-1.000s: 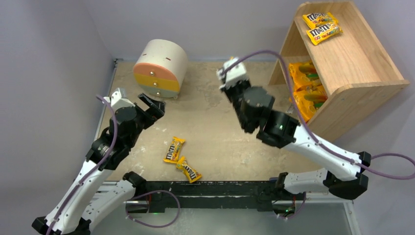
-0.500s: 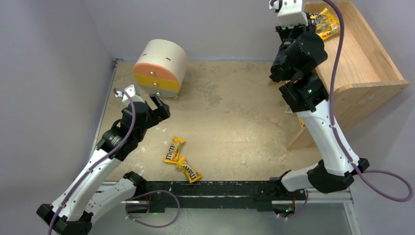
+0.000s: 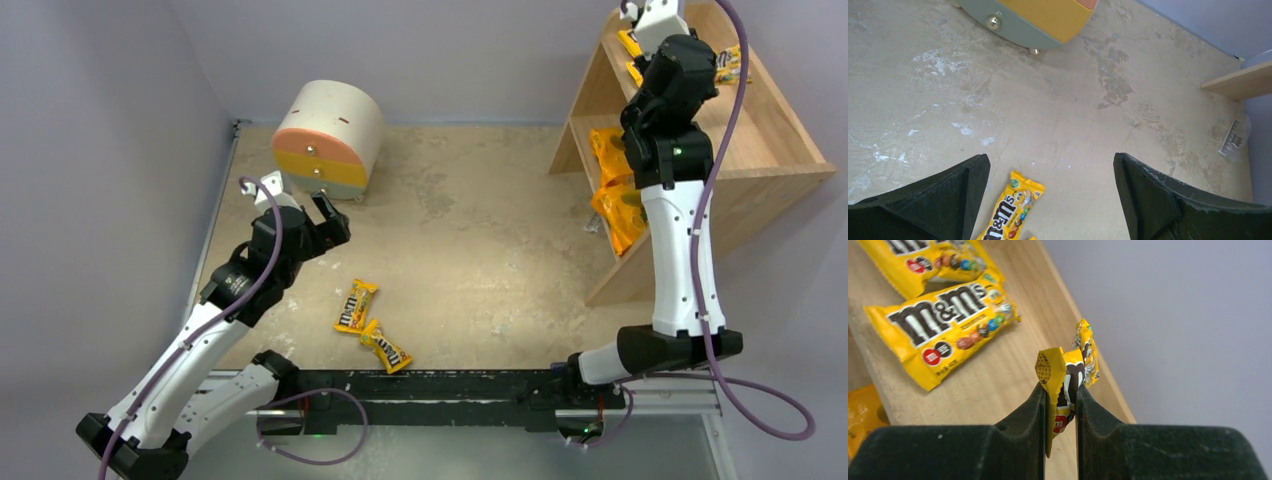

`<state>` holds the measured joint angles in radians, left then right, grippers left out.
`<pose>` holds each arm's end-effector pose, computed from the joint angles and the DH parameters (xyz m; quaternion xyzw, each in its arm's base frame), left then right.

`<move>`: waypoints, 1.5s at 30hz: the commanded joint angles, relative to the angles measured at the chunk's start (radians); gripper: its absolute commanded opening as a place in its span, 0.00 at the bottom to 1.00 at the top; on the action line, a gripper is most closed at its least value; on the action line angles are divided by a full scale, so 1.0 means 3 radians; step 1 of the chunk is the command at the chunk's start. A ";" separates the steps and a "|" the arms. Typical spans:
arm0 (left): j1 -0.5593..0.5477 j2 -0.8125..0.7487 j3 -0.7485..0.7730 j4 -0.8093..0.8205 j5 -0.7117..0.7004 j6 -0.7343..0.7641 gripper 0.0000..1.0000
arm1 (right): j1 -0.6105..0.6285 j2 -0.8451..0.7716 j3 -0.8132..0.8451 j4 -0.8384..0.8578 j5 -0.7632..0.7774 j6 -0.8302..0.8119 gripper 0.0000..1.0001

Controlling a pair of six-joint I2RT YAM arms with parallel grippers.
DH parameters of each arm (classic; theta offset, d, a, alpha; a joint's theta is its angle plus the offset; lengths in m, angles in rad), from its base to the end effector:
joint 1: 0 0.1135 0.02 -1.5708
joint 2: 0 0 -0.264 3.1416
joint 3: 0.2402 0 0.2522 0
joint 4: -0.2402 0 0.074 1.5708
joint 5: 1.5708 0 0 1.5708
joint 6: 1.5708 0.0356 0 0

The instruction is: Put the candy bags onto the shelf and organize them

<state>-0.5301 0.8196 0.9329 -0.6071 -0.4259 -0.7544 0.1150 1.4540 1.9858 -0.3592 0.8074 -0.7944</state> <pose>0.1542 -0.0733 0.3433 -0.2016 0.8217 -0.1550 0.5101 0.2683 0.0051 0.5686 0.0102 0.6637 -0.4729 0.5794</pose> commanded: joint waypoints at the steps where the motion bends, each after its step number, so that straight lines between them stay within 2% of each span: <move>1: 0.0011 -0.0029 -0.0045 0.0137 0.0034 0.0093 1.00 | -0.0202 -0.0122 -0.0312 -0.0214 -0.0766 0.0373 0.09; 5: 0.0009 -0.0015 -0.0056 0.0184 0.0105 0.0132 1.00 | -0.0259 -0.0216 -0.0482 -0.0250 -0.1099 0.0345 0.09; 10: 0.0013 0.0000 -0.0077 0.0244 0.0180 0.0152 1.00 | -0.0276 -0.0198 -0.0545 -0.0264 -0.1035 0.0275 0.12; 13: 0.0014 0.0021 -0.0073 0.0252 0.0190 0.0152 1.00 | -0.0280 -0.0163 -0.0545 -0.0245 -0.1021 0.0276 0.20; 18: 0.0013 0.0016 -0.0072 0.0260 0.0227 0.0162 1.00 | -0.0289 -0.0071 -0.0506 -0.0274 -0.1016 0.0301 0.21; 23: 0.0014 0.0006 -0.0081 0.0260 0.0214 0.0162 1.00 | -0.0291 -0.0005 -0.0280 -0.0499 -0.1191 0.0433 0.37; 27: 0.0013 0.0022 -0.0086 0.0265 0.0220 0.0162 1.00 | -0.0291 -0.0060 -0.0140 -0.0711 -0.1416 0.0467 0.57; 31: 0.0018 0.0053 -0.0082 0.0272 0.0241 0.0166 1.00 | -0.0291 -0.0183 -0.0112 -0.0794 -0.1638 0.0500 0.72; 36: 0.0023 0.0093 -0.0077 0.0276 0.0279 0.0178 1.00 | -0.0291 -0.0332 -0.0105 -0.0804 -0.2090 0.0674 0.86; 39: 0.0028 0.0093 -0.0078 0.0265 0.0275 0.0177 1.00 | -0.0291 -0.0432 -0.0168 -0.0669 -0.2450 0.1016 0.97; 45: 0.0029 0.0069 -0.0059 0.0213 0.0266 0.0175 1.00 | -0.0291 -0.0588 -0.0154 -0.0350 -0.2864 0.1861 0.99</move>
<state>-0.5282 0.8509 0.9169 -0.5625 -0.3477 -0.7197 0.0303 1.3125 1.9144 -0.5545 0.0761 -0.4507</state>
